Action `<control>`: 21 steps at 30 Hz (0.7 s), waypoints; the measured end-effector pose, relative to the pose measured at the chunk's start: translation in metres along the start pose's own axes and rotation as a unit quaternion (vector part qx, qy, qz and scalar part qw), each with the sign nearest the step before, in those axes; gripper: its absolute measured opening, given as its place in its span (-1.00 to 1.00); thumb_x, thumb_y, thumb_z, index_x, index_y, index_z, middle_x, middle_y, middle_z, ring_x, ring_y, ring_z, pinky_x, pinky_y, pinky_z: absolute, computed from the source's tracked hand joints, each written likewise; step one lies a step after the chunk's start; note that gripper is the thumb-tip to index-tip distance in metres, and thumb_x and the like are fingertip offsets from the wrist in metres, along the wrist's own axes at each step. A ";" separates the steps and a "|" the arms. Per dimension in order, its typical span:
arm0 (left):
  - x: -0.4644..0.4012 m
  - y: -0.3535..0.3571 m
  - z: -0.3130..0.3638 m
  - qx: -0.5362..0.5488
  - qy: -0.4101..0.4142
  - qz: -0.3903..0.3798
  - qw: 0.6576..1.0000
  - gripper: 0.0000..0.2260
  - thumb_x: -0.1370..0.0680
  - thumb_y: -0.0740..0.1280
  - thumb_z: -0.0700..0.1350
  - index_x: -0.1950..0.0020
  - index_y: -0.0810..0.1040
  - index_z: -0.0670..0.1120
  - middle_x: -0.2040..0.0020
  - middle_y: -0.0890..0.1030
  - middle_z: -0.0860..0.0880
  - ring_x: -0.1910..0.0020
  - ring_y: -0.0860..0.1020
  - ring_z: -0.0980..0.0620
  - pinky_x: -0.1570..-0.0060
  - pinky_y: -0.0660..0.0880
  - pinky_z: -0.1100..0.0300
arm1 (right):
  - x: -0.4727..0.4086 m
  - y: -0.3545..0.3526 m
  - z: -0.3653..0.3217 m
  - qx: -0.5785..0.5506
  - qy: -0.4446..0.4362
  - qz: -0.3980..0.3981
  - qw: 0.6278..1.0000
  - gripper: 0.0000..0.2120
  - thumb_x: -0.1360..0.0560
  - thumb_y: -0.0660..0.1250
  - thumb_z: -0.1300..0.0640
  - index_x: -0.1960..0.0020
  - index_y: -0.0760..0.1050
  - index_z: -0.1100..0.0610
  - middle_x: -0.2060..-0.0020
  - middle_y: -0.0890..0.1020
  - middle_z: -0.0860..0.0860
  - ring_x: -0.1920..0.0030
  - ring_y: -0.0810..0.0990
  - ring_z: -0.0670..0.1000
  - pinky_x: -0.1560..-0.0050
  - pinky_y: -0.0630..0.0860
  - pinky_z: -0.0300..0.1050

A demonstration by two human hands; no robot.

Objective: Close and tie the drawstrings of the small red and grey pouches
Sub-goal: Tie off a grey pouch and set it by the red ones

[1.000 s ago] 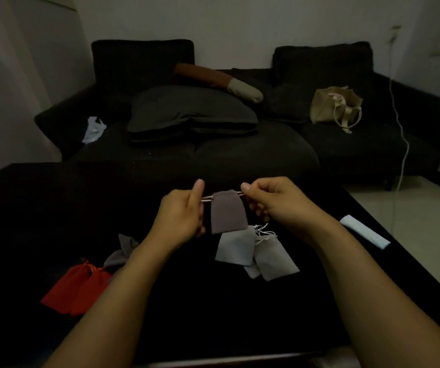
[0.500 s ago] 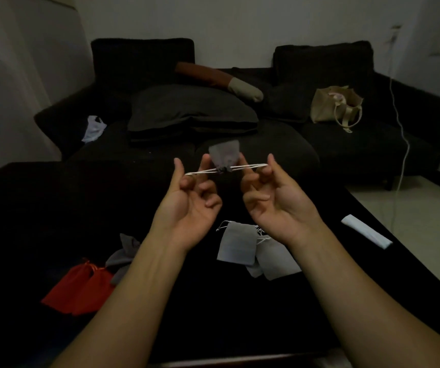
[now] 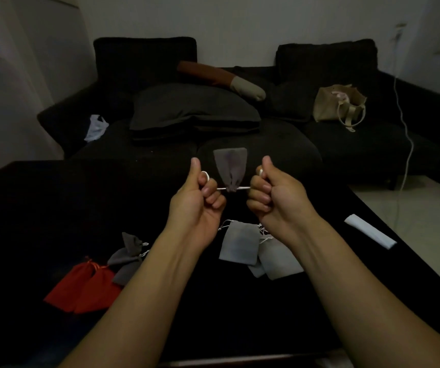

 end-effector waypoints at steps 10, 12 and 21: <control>-0.003 -0.004 -0.002 -0.027 -0.006 -0.010 1.000 -0.60 -0.60 0.26 0.09 0.39 0.34 -0.03 0.55 0.22 0.07 0.61 0.18 0.16 0.59 0.15 0.34 | 0.000 0.001 0.003 0.053 -0.020 -0.005 0.998 -0.63 -0.66 0.15 -0.03 0.28 0.31 0.07 0.57 0.22 -0.07 0.62 0.13 -0.15 0.60 0.02 -0.30; -0.001 0.000 0.004 -0.045 0.007 -0.015 0.999 -0.60 -0.59 0.27 0.08 0.40 0.33 -0.02 0.55 0.22 0.07 0.60 0.16 0.16 0.59 0.13 0.33 | 0.001 0.001 -0.004 0.070 -0.039 -0.001 0.997 -0.63 -0.66 0.16 -0.02 0.28 0.31 0.07 0.56 0.22 -0.07 0.61 0.13 -0.14 0.59 0.01 -0.30; 0.001 -0.003 0.010 -0.091 0.014 -0.030 0.995 -0.63 -0.61 0.24 0.09 0.35 0.36 -0.02 0.50 0.26 0.07 0.54 0.19 0.17 0.52 0.16 0.34 | 0.008 0.004 -0.005 0.089 -0.015 -0.047 0.995 -0.66 -0.66 0.17 -0.01 0.26 0.33 0.07 0.50 0.25 -0.05 0.54 0.17 -0.13 0.55 0.07 -0.31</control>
Point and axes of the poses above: each hand's wrist, its own x-axis away from the middle knuckle, its own y-axis out of the palm, z = x × y, the point moved 8 cm from there along -x, towards the middle knuckle
